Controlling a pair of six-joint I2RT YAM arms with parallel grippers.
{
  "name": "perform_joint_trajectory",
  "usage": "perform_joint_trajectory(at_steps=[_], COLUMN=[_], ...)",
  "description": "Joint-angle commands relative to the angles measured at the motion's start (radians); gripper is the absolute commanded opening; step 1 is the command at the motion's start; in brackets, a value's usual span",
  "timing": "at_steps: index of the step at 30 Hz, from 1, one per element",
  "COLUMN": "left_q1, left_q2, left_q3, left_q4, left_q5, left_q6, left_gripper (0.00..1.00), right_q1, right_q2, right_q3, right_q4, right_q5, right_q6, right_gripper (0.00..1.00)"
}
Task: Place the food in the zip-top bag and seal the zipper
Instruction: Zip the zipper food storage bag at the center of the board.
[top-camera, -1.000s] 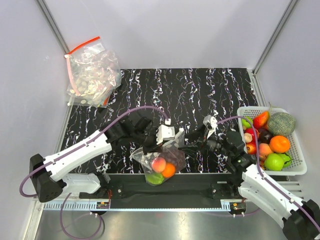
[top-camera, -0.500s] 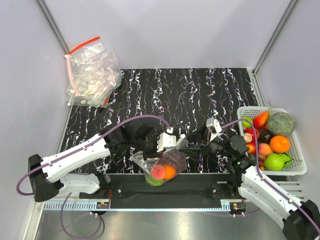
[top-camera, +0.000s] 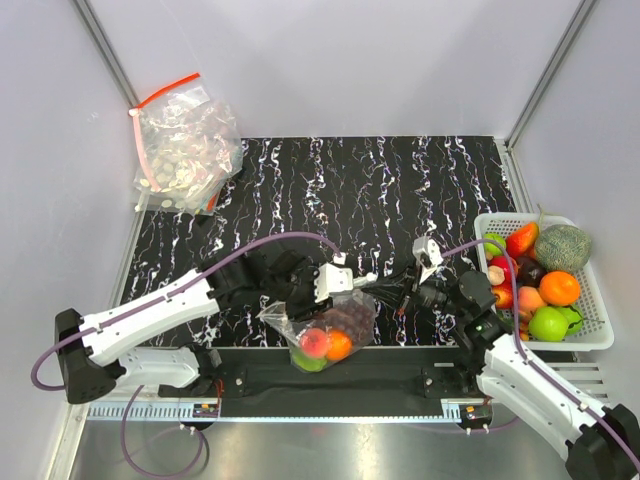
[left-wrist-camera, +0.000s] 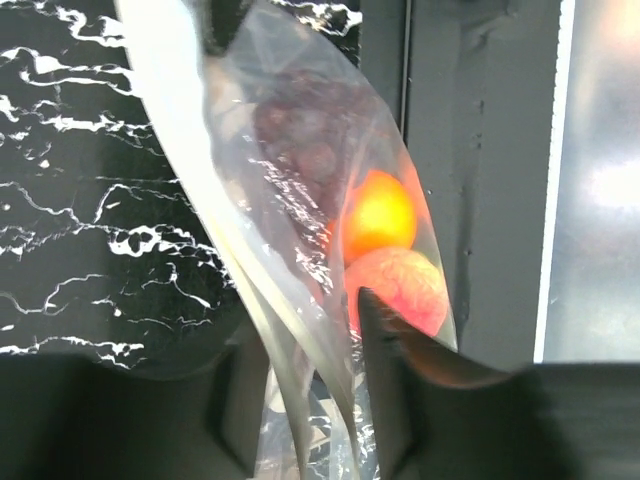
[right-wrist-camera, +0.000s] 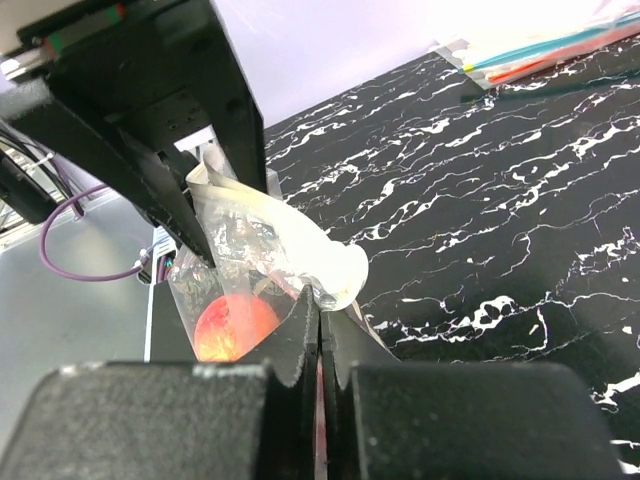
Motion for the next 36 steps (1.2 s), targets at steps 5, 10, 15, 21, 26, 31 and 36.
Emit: perform_joint_trajectory(at_steps=[5,10,15,21,26,31,36], left_q1=[-0.004,0.040,0.096,0.096,0.096,0.096,0.094], left_q2=[-0.046,0.023,0.187,0.269,0.315,0.321,0.344], left_q3=[0.104,0.227,0.385,0.417,0.436,0.422,0.431], left_q4=[0.109,0.196,0.091,0.126,0.114,0.156,0.150], left_q5=[-0.090,-0.161,-0.021,0.161,0.186,0.218,0.220], left_q6=[-0.077,-0.256,-0.342,-0.384,-0.416,-0.445,-0.445], left_gripper=[0.57,0.69,0.71,0.63,0.61,0.54,0.47], right_q1=[0.005,0.005,0.005,0.005,0.005,0.005,0.005], right_q2=[-0.046,-0.049,-0.046,-0.033,-0.027,-0.029,-0.032], right_q3=[0.085,0.087,0.094,0.097,0.099,0.102,0.102], right_q4=[-0.096,-0.101,-0.113,-0.107,-0.104,-0.104,-0.105], right_q5=[0.004,-0.021,-0.010,-0.010,-0.015,-0.020,-0.023], right_q6=[-0.047,-0.084,-0.102,-0.107,-0.107,-0.108,-0.105], right_gripper=[0.00,0.00,0.00,0.00,0.00,0.00,0.00])
